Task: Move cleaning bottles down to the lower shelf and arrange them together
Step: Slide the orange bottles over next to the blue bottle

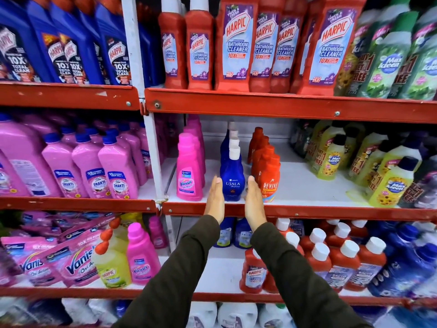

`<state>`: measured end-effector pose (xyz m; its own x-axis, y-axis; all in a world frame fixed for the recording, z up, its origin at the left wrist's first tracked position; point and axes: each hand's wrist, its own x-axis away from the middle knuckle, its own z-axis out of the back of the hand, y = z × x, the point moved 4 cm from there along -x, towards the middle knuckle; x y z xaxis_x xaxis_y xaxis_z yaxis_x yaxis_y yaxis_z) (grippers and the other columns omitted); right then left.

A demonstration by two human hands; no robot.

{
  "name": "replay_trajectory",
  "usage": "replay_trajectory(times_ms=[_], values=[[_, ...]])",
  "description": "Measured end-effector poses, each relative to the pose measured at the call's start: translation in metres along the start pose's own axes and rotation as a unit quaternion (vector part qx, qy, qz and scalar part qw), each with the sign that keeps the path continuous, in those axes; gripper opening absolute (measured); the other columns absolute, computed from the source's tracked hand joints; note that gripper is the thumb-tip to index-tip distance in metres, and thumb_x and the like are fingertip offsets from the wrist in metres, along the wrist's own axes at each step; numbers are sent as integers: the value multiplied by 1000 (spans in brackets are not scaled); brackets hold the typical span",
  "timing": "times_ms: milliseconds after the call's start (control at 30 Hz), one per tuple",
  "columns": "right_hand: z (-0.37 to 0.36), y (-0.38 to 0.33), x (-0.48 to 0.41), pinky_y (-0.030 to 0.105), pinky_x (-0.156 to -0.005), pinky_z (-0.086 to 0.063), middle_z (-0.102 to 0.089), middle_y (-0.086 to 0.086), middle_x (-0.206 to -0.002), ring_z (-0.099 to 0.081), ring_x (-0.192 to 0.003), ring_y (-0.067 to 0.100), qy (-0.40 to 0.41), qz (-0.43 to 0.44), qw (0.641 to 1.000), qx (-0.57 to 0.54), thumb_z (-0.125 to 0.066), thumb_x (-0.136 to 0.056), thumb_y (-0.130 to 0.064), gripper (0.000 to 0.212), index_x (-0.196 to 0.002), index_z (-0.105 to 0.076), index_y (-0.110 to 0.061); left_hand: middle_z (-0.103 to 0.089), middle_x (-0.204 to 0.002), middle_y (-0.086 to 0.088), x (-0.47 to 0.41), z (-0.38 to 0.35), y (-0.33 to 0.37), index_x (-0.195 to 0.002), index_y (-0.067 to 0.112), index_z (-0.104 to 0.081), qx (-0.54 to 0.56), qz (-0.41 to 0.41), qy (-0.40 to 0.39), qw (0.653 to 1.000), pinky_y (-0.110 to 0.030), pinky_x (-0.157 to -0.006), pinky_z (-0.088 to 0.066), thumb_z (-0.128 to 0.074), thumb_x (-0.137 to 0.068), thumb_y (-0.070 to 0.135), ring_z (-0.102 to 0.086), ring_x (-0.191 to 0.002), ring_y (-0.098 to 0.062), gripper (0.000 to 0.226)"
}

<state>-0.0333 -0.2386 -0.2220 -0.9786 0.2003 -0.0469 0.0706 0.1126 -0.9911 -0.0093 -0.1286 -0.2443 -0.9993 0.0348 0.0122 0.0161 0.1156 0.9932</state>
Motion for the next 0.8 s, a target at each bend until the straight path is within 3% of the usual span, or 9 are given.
replay_trajectory(times_ms=[100,233,333,400,433,500,567,667,800], values=[[13,-2,8,26,-102,-40,-48,-5,-142,-47,-124,4,109,84,990,0,-33,-105,-42,44,-143,-46,-24,-34,-164,8,25,2,20,-161,24,-29,-70,-138,50,987,-26,-124,-22,-27,-113,42,-30,-151,-6,52],[-9,1,19,39,-108,-47,-62,-1,-130,-58,-123,17,63,145,987,-1,-37,-98,-49,37,-120,-62,-31,-45,-152,0,34,33,22,-152,15,-41,-72,-251,174,949,-10,-112,-32,-29,-105,47,-42,-138,1,58],[-42,8,18,25,-109,-42,-59,-5,-141,-53,-132,13,-41,93,995,5,-33,-103,-43,45,-136,-57,-23,-29,-165,-3,23,61,24,-160,18,-28,-59,-209,200,955,-26,-122,-25,-27,-104,51,-29,-150,-9,65],[-60,11,14,10,-101,-40,-50,-10,-148,-47,-135,7,-85,57,995,19,-31,-106,-41,48,-147,-46,-22,-21,-170,1,3,76,17,-164,22,-20,-34,-143,169,975,-35,-127,-18,-24,-103,60,-22,-153,-9,72],[-67,15,10,10,-101,-39,-47,-9,-150,-46,-137,7,-96,38,994,28,-32,-106,-43,50,-150,-42,-23,-22,-171,2,-11,83,11,-165,21,-20,-12,-98,146,984,-36,-129,-15,-25,-100,69,-22,-153,-8,81],[-79,20,4,23,-112,-37,-48,-5,-153,-45,-140,10,-106,4,994,35,-34,-100,-56,61,-152,-39,-24,-34,-168,-4,-35,93,0,-164,19,-28,21,-32,106,994,-43,-130,-20,-29,-87,88,-33,-152,-13,103],[-86,26,0,38,-121,-33,-48,0,-154,-45,-142,14,-111,-27,993,31,-37,-89,-71,79,-152,-38,-24,-50,-157,-11,-37,91,4,-160,14,-38,27,-10,71,997,-46,-126,-31,-25,-101,73,-48,-144,-20,84],[-87,34,-3,44,-121,-34,-50,2,-152,-48,-140,17,-119,-41,992,28,-40,-81,-76,88,-152,-39,-24,-59,-147,-13,-33,89,9,-155,12,-44,28,-26,57,998,-44,-122,-39,-22,-110,56,-56,-135,-22,66],[-86,34,-4,44,-121,-34,-48,1,-154,-46,-141,16,-121,-36,991,44,-42,-84,-72,82,-152,-39,-25,-53,-155,-7,-50,102,-20,-158,22,-41,11,-28,67,997,-49,-124,-36,-36,-78,93,-51,-142,-19,107]])
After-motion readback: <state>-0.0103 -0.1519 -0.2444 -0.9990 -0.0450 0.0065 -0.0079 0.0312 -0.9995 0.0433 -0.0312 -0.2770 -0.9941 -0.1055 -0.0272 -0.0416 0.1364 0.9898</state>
